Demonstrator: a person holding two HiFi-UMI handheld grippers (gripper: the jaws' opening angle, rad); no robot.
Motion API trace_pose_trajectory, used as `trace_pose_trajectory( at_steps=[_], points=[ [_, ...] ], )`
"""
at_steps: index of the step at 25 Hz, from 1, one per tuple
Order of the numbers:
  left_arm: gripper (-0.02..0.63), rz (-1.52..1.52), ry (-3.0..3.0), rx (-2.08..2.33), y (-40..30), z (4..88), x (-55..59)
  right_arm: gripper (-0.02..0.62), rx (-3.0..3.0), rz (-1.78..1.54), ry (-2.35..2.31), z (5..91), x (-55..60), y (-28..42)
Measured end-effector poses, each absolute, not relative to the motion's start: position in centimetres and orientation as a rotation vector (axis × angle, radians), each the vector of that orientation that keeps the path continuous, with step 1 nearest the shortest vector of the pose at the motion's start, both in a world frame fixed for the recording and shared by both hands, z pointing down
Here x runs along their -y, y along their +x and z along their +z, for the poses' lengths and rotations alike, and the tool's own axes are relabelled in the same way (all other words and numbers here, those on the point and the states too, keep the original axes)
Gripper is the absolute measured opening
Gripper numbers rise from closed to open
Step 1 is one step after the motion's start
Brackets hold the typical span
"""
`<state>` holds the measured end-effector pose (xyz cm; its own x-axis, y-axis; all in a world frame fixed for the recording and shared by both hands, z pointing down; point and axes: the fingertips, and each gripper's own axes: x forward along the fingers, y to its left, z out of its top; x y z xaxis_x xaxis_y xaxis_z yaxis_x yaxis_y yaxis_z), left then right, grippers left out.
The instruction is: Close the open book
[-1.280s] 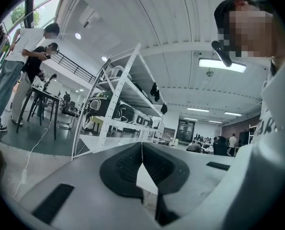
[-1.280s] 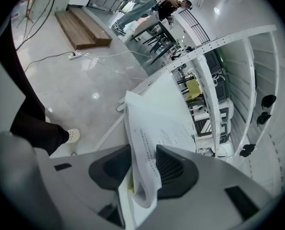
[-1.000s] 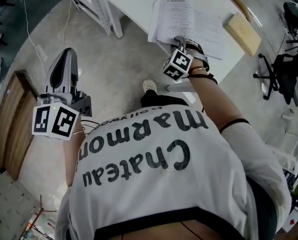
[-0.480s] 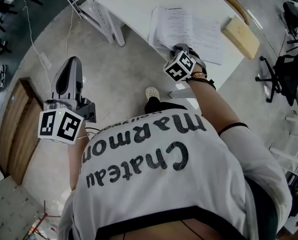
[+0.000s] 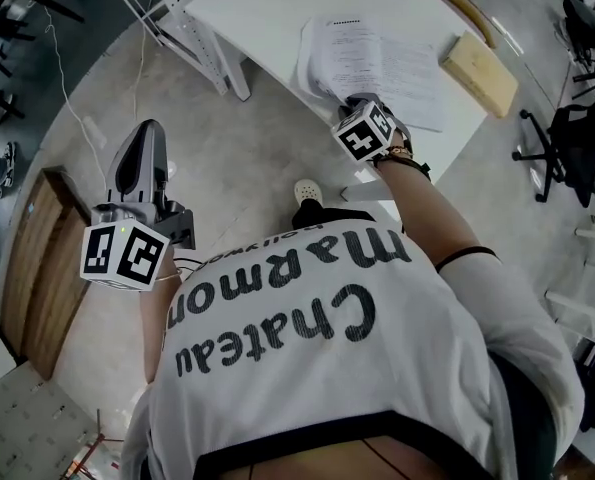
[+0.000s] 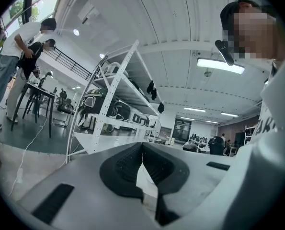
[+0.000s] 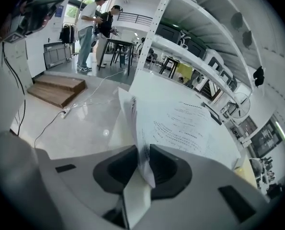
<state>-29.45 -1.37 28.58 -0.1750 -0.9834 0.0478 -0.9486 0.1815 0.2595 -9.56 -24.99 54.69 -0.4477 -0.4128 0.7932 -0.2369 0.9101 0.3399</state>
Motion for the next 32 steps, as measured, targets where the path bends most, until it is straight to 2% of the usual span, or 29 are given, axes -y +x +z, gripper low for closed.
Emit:
trace_pose_trajectory(
  at_steps=[32],
  points=[
    [0.025, -0.261, 1.939, 2.142, -29.2, 29.0, 5.6, 0.066, 2.378, 0.628, 0.607, 52.0, 26.4, -7.8]
  ],
)
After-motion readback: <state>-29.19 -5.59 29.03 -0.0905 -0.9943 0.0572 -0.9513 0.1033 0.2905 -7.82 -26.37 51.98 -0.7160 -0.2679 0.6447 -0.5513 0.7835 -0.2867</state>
